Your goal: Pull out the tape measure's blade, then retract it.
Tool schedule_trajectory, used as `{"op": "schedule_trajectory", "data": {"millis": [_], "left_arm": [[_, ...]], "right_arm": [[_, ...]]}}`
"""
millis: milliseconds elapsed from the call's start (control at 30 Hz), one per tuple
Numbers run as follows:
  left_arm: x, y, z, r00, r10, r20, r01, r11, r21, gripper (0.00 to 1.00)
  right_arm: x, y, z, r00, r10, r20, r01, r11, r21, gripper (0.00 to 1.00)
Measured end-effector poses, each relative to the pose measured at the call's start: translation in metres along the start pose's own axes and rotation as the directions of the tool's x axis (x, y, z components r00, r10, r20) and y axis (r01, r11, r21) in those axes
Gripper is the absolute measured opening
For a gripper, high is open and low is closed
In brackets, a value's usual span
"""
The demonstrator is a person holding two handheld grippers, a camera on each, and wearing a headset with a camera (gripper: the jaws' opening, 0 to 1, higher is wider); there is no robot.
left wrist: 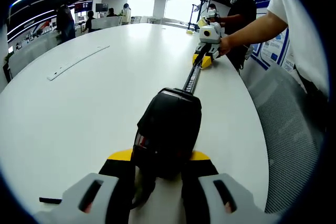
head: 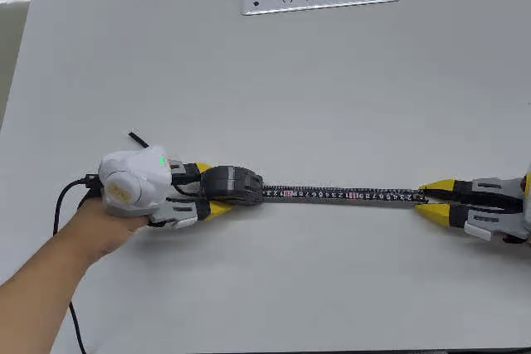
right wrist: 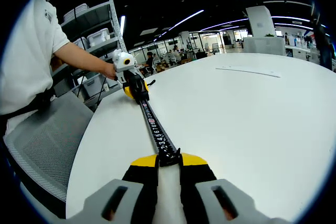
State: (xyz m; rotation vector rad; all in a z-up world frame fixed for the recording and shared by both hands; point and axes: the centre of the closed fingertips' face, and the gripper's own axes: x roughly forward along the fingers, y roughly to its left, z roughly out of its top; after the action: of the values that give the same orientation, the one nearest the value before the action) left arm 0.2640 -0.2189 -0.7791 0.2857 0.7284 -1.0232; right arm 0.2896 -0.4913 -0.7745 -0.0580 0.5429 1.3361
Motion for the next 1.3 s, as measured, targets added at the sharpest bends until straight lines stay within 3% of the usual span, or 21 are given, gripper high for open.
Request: {"op": "schedule_trajectory", "data": {"millis": [167, 633, 1133, 1300], "left_arm": [[-0.001, 0.0, 0.0, 1.0, 0.006, -0.002, -0.006, 1.0, -0.002, 0.31], [-0.002, 0.0, 0.001, 0.9998, 0.022, 0.004, -0.022, 0.999, -0.029, 0.45], [-0.008, 0.002, 0.005, 0.9973, 0.065, 0.035, -0.062, 0.996, -0.064, 0.5], [-0.01, 0.003, 0.003, 0.9946, 0.093, 0.045, -0.089, 0.993, -0.082, 0.51]], "right_arm": [[0.0, 0.002, 0.001, 1.0, -0.003, -0.004, 0.003, 1.0, -0.001, 0.16], [0.001, 0.006, 0.003, 0.9997, -0.025, -0.006, 0.025, 1.0, 0.001, 0.27], [0.0, 0.004, 0.009, 0.997, -0.076, 0.016, 0.076, 0.997, 0.023, 0.35], [-0.001, 0.004, 0.011, 0.9928, -0.117, 0.028, 0.116, 0.993, 0.031, 0.36]]}}
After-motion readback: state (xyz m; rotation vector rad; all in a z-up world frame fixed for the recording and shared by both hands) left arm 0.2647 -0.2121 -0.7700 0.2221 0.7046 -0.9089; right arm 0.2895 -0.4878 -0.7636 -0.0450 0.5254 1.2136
